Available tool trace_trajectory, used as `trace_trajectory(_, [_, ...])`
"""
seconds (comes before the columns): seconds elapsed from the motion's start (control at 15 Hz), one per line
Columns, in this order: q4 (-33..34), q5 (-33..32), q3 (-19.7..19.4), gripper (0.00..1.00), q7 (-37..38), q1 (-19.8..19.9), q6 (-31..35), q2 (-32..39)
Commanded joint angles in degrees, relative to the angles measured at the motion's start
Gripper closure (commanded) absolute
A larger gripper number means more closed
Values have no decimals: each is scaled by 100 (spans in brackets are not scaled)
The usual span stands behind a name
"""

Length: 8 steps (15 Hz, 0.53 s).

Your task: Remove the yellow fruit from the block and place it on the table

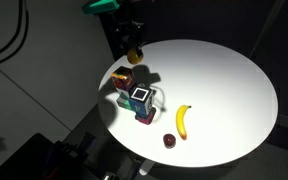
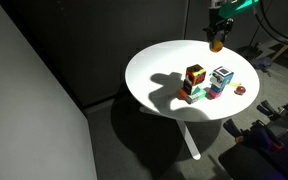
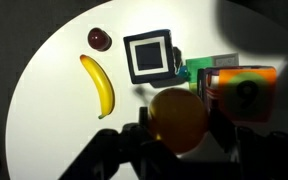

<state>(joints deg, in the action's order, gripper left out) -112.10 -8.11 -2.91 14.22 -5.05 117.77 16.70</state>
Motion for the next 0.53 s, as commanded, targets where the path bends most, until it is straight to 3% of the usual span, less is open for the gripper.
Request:
trace_trajectory(0.0, [144,23,-62,62,69,220,2,18])
trace_trajectory(0.47, [201,92,-187,62,45,558,352,153])
